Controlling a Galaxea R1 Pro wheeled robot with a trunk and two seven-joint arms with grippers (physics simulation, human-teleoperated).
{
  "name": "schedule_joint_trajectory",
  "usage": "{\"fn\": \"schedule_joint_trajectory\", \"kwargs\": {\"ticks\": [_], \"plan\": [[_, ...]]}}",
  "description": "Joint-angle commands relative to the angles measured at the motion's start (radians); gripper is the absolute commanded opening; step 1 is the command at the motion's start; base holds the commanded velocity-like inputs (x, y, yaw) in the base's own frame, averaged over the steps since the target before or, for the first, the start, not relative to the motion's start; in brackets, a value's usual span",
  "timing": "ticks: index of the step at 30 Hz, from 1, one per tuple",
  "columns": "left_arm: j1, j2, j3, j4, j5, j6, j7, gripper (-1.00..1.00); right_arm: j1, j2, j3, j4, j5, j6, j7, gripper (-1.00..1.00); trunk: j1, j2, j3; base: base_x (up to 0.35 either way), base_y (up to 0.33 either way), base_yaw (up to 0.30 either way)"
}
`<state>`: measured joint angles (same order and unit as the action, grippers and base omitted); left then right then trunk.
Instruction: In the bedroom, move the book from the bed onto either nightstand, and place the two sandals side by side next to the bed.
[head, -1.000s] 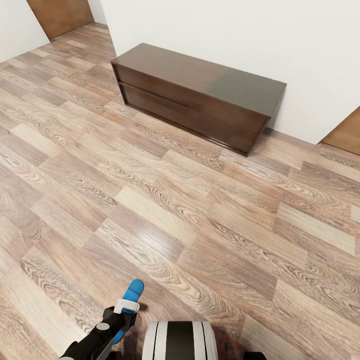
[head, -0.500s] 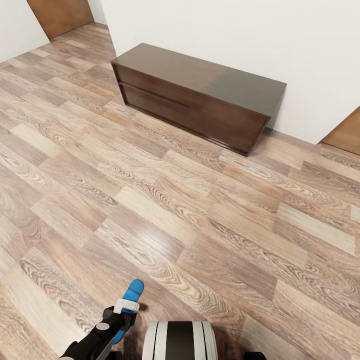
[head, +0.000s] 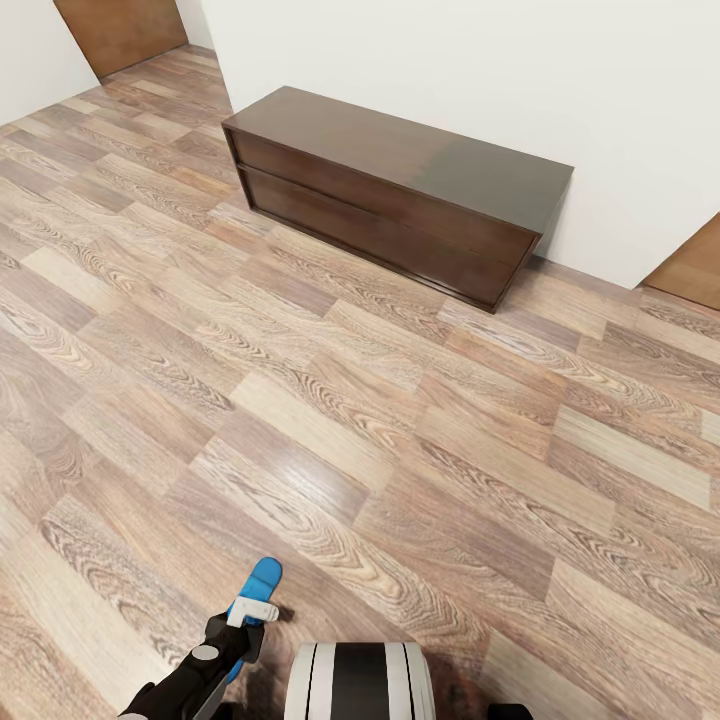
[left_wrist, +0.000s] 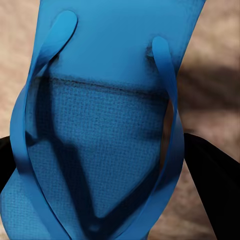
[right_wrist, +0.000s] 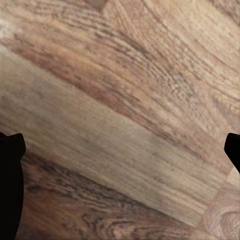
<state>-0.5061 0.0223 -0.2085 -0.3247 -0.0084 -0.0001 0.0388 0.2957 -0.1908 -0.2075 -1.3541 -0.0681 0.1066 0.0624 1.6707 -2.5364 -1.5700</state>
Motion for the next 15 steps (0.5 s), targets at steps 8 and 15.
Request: {"fn": "schedule_joint_trajectory", "kwargs": {"ticks": [8,15], "plan": [[0.0,-0.001,-0.005,-0.001,-0.002,0.002,0.004,-1.0,0.0,0.0,-0.001,-0.002,-0.007,0.005,0.005,1.0,-0.002,0.001,0.019,0.0,0.0,0.0],[0.0,-0.001,-0.003,-0.001,-0.001,0.003,0.004,-1.0,0.0,0.0,-0.001,-0.002,-0.007,0.005,0.005,1.0,-0.005,0.003,0.046,0.0,0.0,0.0]]}}
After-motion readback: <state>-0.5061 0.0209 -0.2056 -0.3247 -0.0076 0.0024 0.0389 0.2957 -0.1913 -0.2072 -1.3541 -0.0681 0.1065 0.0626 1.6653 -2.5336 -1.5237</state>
